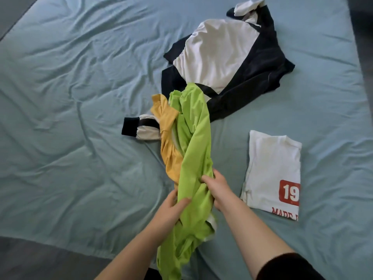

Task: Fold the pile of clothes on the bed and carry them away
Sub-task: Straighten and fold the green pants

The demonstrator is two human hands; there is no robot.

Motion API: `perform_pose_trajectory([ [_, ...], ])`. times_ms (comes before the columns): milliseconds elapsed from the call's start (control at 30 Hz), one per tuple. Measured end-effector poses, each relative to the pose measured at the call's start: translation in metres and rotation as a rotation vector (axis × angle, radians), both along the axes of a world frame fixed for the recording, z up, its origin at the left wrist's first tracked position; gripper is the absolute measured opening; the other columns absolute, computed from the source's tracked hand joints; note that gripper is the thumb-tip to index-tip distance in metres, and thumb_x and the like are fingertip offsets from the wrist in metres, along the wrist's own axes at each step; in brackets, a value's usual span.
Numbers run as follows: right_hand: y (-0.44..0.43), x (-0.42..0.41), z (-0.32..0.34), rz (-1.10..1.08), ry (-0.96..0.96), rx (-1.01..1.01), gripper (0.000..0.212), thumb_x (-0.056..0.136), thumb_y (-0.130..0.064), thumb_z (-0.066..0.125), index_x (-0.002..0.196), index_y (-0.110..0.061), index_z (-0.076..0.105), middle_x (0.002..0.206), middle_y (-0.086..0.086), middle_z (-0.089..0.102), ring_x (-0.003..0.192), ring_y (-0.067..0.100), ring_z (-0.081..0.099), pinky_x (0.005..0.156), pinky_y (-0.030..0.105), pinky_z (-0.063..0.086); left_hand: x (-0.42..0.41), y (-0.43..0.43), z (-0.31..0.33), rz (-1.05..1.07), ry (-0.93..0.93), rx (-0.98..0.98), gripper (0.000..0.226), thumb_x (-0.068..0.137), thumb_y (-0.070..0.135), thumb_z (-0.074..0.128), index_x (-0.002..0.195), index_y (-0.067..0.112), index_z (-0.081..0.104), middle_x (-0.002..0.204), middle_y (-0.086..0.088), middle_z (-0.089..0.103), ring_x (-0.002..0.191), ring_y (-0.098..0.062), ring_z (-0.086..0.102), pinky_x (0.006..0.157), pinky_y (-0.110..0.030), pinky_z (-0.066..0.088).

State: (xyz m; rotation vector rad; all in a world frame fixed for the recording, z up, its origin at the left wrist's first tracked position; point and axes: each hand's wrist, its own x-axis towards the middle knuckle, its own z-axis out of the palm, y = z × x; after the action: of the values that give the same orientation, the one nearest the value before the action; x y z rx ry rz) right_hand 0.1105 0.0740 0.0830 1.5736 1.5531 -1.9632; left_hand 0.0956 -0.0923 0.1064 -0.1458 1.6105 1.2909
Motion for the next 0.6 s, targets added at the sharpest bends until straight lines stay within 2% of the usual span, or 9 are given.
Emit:
perform_pose_trajectory([
  [67,0.001,0.005,-0.005,-0.069,-0.031,-0.015,0.026,0.092,-0.011,0.051,0.113,-0.009,0.065,0.094,0.012,0.072,0.087,0.028,0.069,0.081,0.043,0.058,-0.011,0.003,-0.007,0.138,-0.003,-0.067,0.062,0.07,0.068,0.065,0.118,0.032,0.052,0.114,0.007,0.065,0.095,-0.006,0.067,0.082,-0.028,0.052],
  [100,0.003,0.008,-0.006,-0.107,-0.027,-0.041,0.024,0.093,-0.016,0.05,0.109,-0.007,0.067,0.093,0.014,0.073,0.087,0.029,0.07,0.081,0.043,0.058,-0.02,0.007,-0.011,0.186,-0.023,-0.1,0.07,0.069,0.071,0.061,0.126,0.034,0.045,0.12,0.008,0.059,0.1,-0.011,0.065,0.088,-0.035,0.052],
  [167,0.006,0.018,-0.008,-0.124,-0.03,-0.131,0.025,0.093,-0.023,0.053,0.101,-0.008,0.071,0.091,0.015,0.074,0.083,0.028,0.072,0.075,0.04,0.06,-0.037,0.018,-0.019,0.252,-0.132,-0.073,0.083,0.074,0.068,0.062,0.143,0.046,0.022,0.13,0.012,0.045,0.118,-0.023,0.056,0.095,-0.046,0.048],
  [233,0.009,0.028,-0.011,-0.103,-0.052,-0.203,0.025,0.092,-0.028,0.055,0.1,-0.01,0.071,0.094,0.015,0.074,0.088,0.03,0.071,0.08,0.042,0.058,-0.05,0.035,-0.028,0.274,-0.14,-0.018,0.097,0.075,0.056,0.072,0.149,0.045,0.009,0.138,0.01,0.039,0.127,-0.026,0.049,0.103,-0.048,0.044],
  [300,0.015,0.037,-0.016,-0.126,-0.083,-0.159,0.024,0.091,-0.027,0.056,0.098,-0.009,0.071,0.092,0.015,0.074,0.088,0.03,0.07,0.078,0.041,0.058,-0.06,0.049,-0.034,0.24,-0.019,-0.062,0.082,0.08,0.037,0.076,0.148,0.025,0.031,0.135,0.005,0.052,0.121,-0.024,0.055,0.104,-0.047,0.045],
  [367,0.025,0.045,-0.023,-0.195,-0.116,-0.048,0.021,0.092,-0.025,0.054,0.093,-0.011,0.07,0.084,0.01,0.074,0.08,0.025,0.069,0.062,0.03,0.054,-0.074,0.056,-0.032,0.116,0.161,-0.186,0.032,0.086,0.025,0.07,0.115,0.012,0.064,0.11,-0.005,0.068,0.106,-0.026,0.064,0.095,-0.046,0.052],
  [400,0.03,0.049,-0.025,-0.236,-0.117,-0.016,0.021,0.092,-0.024,0.053,0.092,-0.012,0.07,0.083,0.008,0.073,0.078,0.022,0.068,0.057,0.027,0.051,-0.082,0.056,-0.029,0.04,0.232,-0.22,0.015,0.088,0.023,0.067,0.1,0.013,0.069,0.101,-0.007,0.071,0.1,-0.028,0.065,0.091,-0.045,0.053],
  [467,0.037,0.055,-0.029,-0.303,-0.104,0.013,0.021,0.094,-0.023,0.05,0.097,-0.013,0.068,0.089,0.008,0.072,0.081,0.022,0.066,0.057,0.025,0.05,-0.104,0.056,-0.022,-0.04,0.369,-0.247,0.013,0.091,0.019,0.06,0.095,0.011,0.07,0.097,-0.008,0.071,0.096,-0.026,0.066,0.087,-0.042,0.054],
  [600,0.045,0.055,-0.027,-0.337,-0.125,0.055,0.02,0.095,-0.016,0.049,0.107,-0.012,0.065,0.099,0.014,0.069,0.085,0.025,0.065,0.07,0.032,0.053,-0.159,0.072,0.018,0.065,0.624,-0.258,0.029,0.088,0.0,0.046,0.104,0.009,0.068,0.102,-0.008,0.07,0.089,-0.018,0.06,0.076,-0.026,0.046],
])
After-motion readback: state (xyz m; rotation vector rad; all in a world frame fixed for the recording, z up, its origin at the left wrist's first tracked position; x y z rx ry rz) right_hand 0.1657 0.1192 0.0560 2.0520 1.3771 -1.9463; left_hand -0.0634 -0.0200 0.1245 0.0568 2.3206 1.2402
